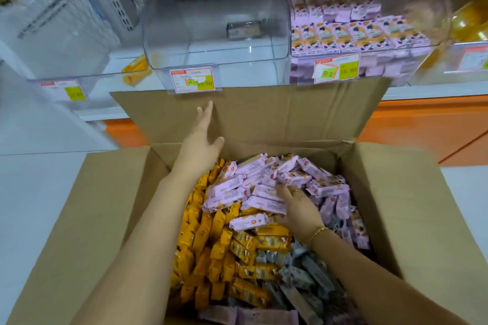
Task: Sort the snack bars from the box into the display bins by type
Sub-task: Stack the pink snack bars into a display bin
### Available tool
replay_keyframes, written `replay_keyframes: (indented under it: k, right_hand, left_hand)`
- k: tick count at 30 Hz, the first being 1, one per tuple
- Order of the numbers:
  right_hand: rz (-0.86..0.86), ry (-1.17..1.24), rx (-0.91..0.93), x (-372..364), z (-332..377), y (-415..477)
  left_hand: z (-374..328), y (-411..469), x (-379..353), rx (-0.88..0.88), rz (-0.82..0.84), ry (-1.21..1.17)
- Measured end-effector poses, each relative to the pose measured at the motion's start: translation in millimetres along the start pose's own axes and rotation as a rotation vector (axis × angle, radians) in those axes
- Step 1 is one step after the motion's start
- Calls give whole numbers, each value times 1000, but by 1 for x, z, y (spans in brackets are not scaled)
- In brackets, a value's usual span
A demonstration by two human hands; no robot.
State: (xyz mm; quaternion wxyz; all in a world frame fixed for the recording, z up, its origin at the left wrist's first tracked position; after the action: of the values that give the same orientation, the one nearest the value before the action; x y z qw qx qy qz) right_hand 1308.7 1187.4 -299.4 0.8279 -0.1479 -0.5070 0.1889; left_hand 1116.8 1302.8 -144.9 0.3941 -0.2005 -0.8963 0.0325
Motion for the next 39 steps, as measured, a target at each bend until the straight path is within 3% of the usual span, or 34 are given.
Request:
replay_keyframes:
  k: [1, 3, 5, 7, 10, 13, 16, 19, 22, 25, 30, 34, 39]
  right_hand:
    - [-54, 210, -54, 10, -4, -13]
    - [0, 843, -134, 17, -1, -41]
    - [134, 1386, -15, 20, 23, -66]
    - [246, 1630, 135, 32, 48, -91]
    - [311, 1724, 258, 58, 73, -127]
    - [303, 1765, 376, 83, 87, -154]
    - [239, 1728, 452, 94, 89, -166]
    - [79, 1633, 418, 104, 84, -175]
    - [-62, 1507, 379, 117, 74, -186]
    - [-166, 1531, 364, 129, 59, -192]
    - [-339, 1270, 279, 157, 28, -209]
    - [-409, 1496, 274, 157, 12, -207]
    - [-327, 1673, 321, 140, 32, -193]
  left_hand:
    - [-5, -3, -1, 3, -18, -62]
    - [-17, -10, -3, -14, -55, -244]
    - [-28, -21, -8, -3, -80, -388]
    - [-31, -39, -18, 59, -61, -542]
    - [-31, -83, -51, 196, 121, -919]
    - [-52, -131, -75, 166, 312, -1201]
    - [-77, -153, -77, 41, 399, -1138]
    - [-94, -159, -74, 14, 355, -989]
    - [-105, -165, -73, 28, 278, -1034]
    - [-104, -169, -72, 68, 199, -1114]
    - [-112, -174, -76, 65, 318, -1194]
    - [-116, -169, -75, 17, 329, -1270]
    - [-128, -166, -86, -9, 316, -1288]
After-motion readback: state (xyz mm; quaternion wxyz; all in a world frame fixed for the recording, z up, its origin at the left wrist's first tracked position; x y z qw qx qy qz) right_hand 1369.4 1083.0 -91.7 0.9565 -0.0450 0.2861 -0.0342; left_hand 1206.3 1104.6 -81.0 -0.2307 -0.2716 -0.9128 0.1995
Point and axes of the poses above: each hand's wrist, its own y-axis towards the middle knuckle, its own x-axis out of the back of the hand, z = x × y, the point moved 6 cm from there along y, towards the middle knuckle, and after that the axes turned 15 degrees about z, right-handed, at the moved point
